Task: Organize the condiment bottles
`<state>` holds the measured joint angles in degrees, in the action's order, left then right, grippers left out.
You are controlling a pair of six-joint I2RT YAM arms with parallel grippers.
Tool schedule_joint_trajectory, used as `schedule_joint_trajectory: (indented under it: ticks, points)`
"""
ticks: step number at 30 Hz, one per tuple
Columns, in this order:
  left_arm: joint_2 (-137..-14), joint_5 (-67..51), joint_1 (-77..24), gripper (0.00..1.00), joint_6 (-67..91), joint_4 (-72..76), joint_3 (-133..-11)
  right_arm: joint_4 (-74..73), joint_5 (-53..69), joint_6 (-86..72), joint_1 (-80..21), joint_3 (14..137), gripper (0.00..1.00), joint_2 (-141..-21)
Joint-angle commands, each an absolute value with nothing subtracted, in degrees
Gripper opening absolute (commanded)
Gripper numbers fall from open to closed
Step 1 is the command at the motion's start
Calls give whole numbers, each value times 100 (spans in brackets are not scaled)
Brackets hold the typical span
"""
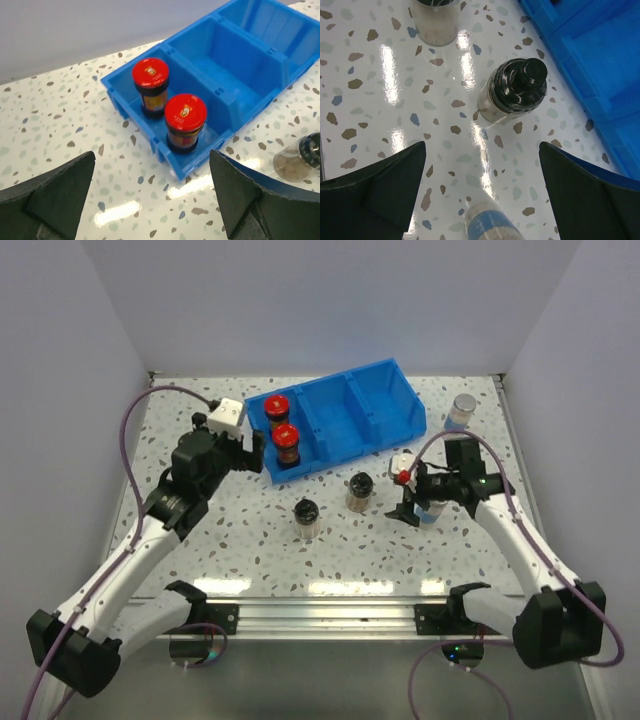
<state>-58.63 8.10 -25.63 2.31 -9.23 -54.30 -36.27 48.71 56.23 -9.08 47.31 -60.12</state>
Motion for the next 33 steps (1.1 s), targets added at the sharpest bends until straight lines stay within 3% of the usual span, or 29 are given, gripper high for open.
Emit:
schedule_joint_trajectory:
  ticks: [1, 9, 19, 23, 26, 29, 30, 33]
  points:
    - [-5266, 1396, -2566, 100, 123, -589, -4573, -3649, 4634, 6100, -1291, 5255, 99, -6819]
    - [-4527, 1889, -2558, 100, 26, -667, -3797, -2233, 3507, 4984, -1985, 5300, 99, -7829]
    - [-4227, 2065, -2558, 100, 26, -756, -3753, -1775, 3085, 4158, -2364, 5888, 99, -8815]
    - [-4228, 2092, -2558, 100, 26, -764, -3753, -1793, 3050, 4096, -2452, 6020, 94, -9043]
    - [-4219, 2101, -2558, 100, 26, -765, -3762, -1863, 3015, 4104, -2479, 6082, 84, -9097]
    - [-4210, 2136, -2558, 100, 26, -765, -3762, -2135, 3015, 4131, -2487, 6275, 46, -9184]
    - [-4210, 2136, -2558, 100, 26, -765, -3762, -2362, 3067, 4148, -2487, 6423, 26, -9176]
    - [-4192, 2127, -2558, 100, 26, -765, -3753, -3107, 3155, 4192, -2496, 7027, 12, -9149]
